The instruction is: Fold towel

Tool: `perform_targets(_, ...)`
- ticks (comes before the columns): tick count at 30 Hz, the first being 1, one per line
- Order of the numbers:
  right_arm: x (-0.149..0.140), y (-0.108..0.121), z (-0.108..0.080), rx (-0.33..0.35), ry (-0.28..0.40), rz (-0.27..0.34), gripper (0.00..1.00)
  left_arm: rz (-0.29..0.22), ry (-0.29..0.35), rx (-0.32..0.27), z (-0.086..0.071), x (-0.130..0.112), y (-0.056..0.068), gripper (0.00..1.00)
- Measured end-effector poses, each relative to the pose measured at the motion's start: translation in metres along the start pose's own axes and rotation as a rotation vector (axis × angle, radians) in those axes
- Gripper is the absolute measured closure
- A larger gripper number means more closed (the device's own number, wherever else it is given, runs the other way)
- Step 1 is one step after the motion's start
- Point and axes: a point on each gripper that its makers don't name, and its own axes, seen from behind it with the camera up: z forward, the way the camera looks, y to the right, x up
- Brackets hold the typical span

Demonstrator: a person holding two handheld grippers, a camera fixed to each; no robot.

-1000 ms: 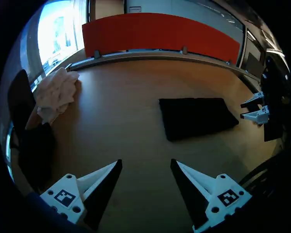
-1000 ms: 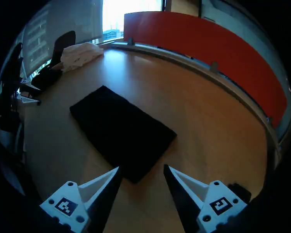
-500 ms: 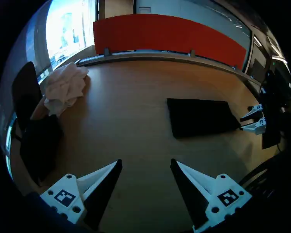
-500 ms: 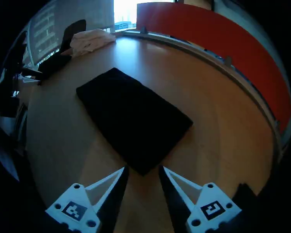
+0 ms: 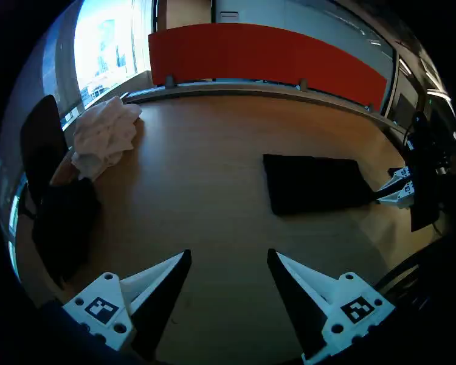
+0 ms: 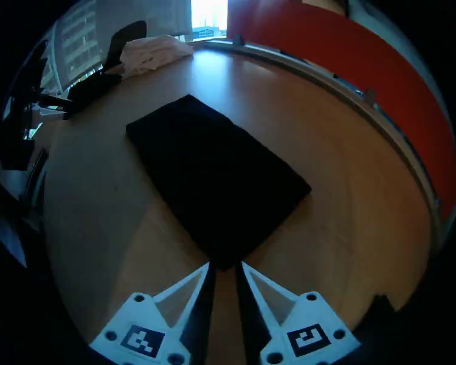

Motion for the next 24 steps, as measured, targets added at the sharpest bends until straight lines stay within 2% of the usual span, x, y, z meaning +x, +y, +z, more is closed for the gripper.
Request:
perform_targets(8,-0.002,0.001,-0.001,0.009,-0.008,-0.01,0.88,-0.002,0.002,0.004,-0.002,-0.001,-0.001,0.08)
perform_targets(10,-0.001,0.003,0.0,0.002,-0.007,-0.009,0.94,-0.004,0.002,0.005,-0.003,-0.001,-0.001,0.08)
perform_targets(17,0.006,0.005,-0.004,-0.015,0.011,0.005,0.96,-0.014,0.008,0.009,-0.005,-0.001,-0.002,0.08)
perform_targets(24,0.031,0.011,-0.018,-0.047,0.074,0.02,0.96,-0.019,0.01,0.012,-0.005,-0.001,-0.004,0.08)
